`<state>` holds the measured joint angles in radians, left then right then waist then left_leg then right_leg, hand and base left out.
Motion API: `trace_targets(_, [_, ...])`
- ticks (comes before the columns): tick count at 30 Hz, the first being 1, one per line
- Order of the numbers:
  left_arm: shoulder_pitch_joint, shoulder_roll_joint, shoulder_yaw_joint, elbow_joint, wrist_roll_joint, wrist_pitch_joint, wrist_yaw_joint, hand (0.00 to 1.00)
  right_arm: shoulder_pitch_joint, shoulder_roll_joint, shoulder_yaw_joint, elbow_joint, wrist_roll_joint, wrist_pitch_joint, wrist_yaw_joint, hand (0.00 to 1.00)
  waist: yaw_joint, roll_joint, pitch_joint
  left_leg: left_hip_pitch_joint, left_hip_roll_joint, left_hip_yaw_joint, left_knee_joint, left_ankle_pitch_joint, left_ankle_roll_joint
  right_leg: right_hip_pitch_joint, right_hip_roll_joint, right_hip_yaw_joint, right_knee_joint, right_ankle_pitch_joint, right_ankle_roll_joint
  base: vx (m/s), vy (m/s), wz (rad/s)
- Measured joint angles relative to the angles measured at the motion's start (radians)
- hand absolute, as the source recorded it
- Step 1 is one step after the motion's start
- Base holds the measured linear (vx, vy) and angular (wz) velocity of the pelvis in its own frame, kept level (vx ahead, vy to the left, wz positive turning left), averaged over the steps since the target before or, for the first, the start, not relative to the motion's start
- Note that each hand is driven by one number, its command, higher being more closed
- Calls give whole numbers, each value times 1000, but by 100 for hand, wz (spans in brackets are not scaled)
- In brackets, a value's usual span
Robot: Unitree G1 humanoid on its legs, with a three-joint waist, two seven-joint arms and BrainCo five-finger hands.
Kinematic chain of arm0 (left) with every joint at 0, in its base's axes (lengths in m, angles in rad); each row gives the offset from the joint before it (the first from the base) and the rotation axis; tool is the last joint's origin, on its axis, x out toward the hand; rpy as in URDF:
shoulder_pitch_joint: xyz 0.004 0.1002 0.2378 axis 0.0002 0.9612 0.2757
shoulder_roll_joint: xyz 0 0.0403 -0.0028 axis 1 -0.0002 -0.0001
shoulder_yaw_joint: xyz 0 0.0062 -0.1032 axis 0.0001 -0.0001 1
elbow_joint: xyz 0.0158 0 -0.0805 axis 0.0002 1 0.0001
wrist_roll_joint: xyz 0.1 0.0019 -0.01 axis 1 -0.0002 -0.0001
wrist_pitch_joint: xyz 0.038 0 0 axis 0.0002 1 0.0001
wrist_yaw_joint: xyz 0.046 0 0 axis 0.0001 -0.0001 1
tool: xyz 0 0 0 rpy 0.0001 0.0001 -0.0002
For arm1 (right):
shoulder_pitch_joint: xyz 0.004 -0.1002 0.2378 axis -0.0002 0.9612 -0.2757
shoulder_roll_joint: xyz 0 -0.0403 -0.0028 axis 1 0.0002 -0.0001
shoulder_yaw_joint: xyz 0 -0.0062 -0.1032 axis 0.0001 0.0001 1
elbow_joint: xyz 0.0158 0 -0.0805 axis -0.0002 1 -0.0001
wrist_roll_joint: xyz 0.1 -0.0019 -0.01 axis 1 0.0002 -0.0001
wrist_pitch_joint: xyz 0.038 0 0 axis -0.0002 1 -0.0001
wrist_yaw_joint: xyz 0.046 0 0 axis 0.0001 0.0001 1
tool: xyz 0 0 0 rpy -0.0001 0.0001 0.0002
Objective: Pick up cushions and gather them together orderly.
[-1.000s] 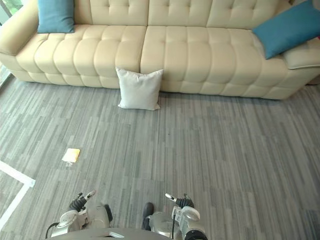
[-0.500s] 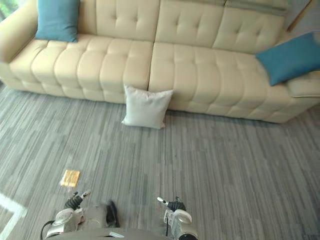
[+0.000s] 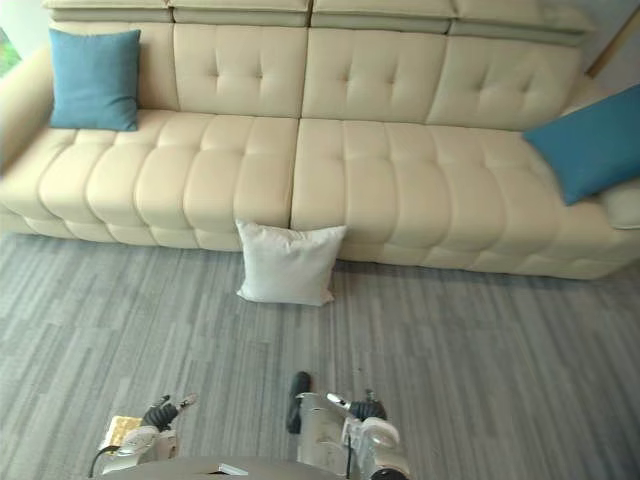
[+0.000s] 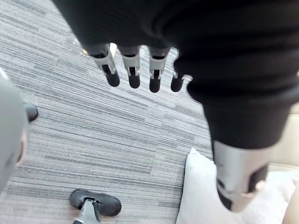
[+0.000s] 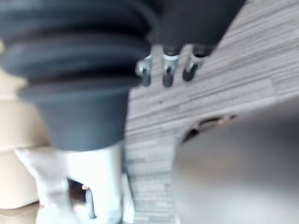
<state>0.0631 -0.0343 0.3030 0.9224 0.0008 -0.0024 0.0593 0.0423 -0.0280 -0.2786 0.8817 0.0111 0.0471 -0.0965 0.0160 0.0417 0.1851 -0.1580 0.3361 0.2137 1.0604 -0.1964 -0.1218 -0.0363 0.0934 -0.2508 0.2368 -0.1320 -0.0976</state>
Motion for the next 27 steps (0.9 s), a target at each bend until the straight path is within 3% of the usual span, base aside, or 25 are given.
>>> trace_targets(1, [1,-5,-1,-8,0,0,0,0,5,-3,0,0,0,1,-1,0,3,4,-1,-55,-18,22,-102,-35,12,51,1,21,-49,6,15,428,-37,-24])
trace_targets(3, [-1,-10,0,-9,-2,-1,0,0,5,-4,0,0,0,3,-1,0,5,4,0,-71,-34,30,-187,-48,23,76,-1,34,-70,15,14,326,13,-27])
trace_targets(4, [-3,-15,0,-10,-3,-6,2,0,3,-1,-1,-1,1,5,-1,0,18,4,0,-79,-80,18,-389,-58,15,115,-7,57,-101,15,24,332,124,-51])
trace_targets(5, [-3,-15,-2,-9,-3,-10,2,0,6,3,-1,1,1,3,-1,0,23,5,-2,-69,-131,-27,-596,-30,14,136,-10,81,-119,3,44,332,124,-60])
trace_targets(7, [-1,-17,-1,-6,-5,-10,2,0,5,4,2,1,1,0,-1,0,27,8,-7,-65,-154,-58,-699,51,68,146,-9,108,-120,-15,60,281,185,-66])
trace_targets(8, [-3,-20,3,2,-10,-10,0,0,4,16,9,2,0,0,0,0,39,8,-14,-37,-165,-59,-718,132,78,154,-17,149,-102,-32,83,422,269,-78])
trace_targets(10, [-9,8,5,13,-8,-10,-1,0,12,35,12,1,0,-3,0,0,25,-48,-36,-16,-205,-9,-734,114,104,143,-71,161,-82,-49,111,430,239,-56])
trace_targets(11, [-10,21,1,26,-8,-10,-2,0,16,44,11,5,-2,-3,1,0,31,-62,-43,4,-218,22,-738,98,119,139,-95,162,-57,-48,119,311,180,-38])
trace_targets(13, [-10,23,2,40,-9,-8,-1,0,16,47,12,8,-10,-3,4,0,42,-60,-42,64,-227,50,-758,71,128,130,-114,160,34,-54,133,243,170,-38])
trace_targets(16, [-9,22,-4,53,-9,-6,-2,0,12,44,25,4,-17,-6,11,0,35,-44,-36,146,-234,58,-801,50,143,15,-143,157,338,-57,169,157,133,-13])
trace_targets(18, [-8,29,-6,61,-9,-6,-1,0,13,46,33,0,-17,-12,21,0,33,-56,-44,169,-234,43,-802,21,140,-54,-164,157,445,-129,159,88,25,12])
trace_targets(21, [-9,33,-5,71,-9,-6,-1,0,11,45,40,-1,-16,-23,23,0,17,-57,-45,185,-233,-6,-798,-1,128,-98,-173,168,335,-151,153,85,-77,44])
trace_targets(23, [-3,38,0,71,-8,-6,-1,0,16,47,41,4,-16,-22,23,0,16,-73,-55,172,-249,-27,-782,-9,100,-88,-173,198,190,-49,134,83,-149,40])
trace_targets(24, [-2,45,5,73,-9,-9,0,0,25,50,40,13,-15,-22,24,0,20,-93,-65,169,-269,-37,-769,-22,88,-84,-188,220,145,-30,160,134,-172,32])
trace_targets(25, [4,23,6,81,-8,-7,0,0,30,32,34,20,-15,-20,23,0,19,-61,-85,164,-241,-55,-752,-31,73,-67,-171,191,122,-33,151,143,-173,28])
trace_targets(27, [11,-3,9,81,-8,-7,1,0,29,6,28,38,-15,-19,23,0,18,-29,-102,158,-224,-77,-756,-34,64,-61,-152,173,98,-32,147,138,-128,21])
